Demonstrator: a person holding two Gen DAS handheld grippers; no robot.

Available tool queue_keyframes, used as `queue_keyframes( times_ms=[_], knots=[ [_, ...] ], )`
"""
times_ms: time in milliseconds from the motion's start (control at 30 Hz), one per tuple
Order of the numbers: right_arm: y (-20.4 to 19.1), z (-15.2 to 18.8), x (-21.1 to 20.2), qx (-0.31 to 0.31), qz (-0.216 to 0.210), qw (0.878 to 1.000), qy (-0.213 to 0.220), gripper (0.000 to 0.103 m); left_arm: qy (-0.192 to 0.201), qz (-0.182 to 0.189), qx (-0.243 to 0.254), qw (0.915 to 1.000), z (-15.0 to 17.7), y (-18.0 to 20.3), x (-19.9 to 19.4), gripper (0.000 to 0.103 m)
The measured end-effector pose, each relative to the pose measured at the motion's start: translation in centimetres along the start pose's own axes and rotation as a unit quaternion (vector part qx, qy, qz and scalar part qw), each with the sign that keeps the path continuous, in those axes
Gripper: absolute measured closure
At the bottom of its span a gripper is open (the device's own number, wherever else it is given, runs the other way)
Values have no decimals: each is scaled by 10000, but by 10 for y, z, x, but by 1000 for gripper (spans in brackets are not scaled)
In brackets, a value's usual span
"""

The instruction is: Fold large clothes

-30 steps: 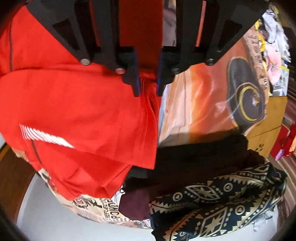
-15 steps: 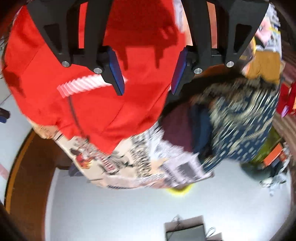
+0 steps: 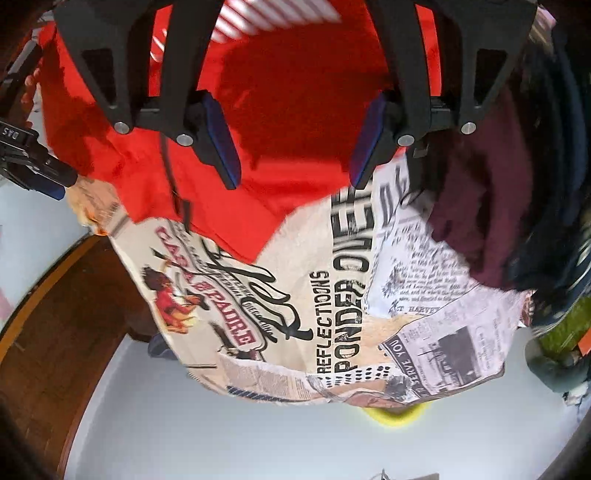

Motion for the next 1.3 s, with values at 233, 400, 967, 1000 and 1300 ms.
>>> queue_keyframes(
  times_ms=[233,400,967,1000,1300],
  knots=[
    [-2,-5,71,136,-277,9963,-796,25,-78,499,95,9987,-19,20,55,43],
    [-5,8,96,-95,-303,9948,-965,46,29,603,603,9964,-7,38,76,63],
    [-58,-4,-56,-638,-357,9964,420,94,1049,345,873,9900,17,52,-69,97],
    [-65,2,-74,-688,-425,9955,493,94,1098,340,913,9892,23,53,-83,97],
    [-114,79,-156,-1186,-685,9885,635,94,1203,573,940,9866,101,42,-178,96]
  ],
)
Point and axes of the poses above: each gripper's, at about its wrist camera, not at the fingertips, and x roughly the way its jaws point, y to its right, z to its underside, the point moved 9 cm from there along x, roughly the way its jaws point, and after that the axes turned 5 degrees about -x, right-handed, at the moved point
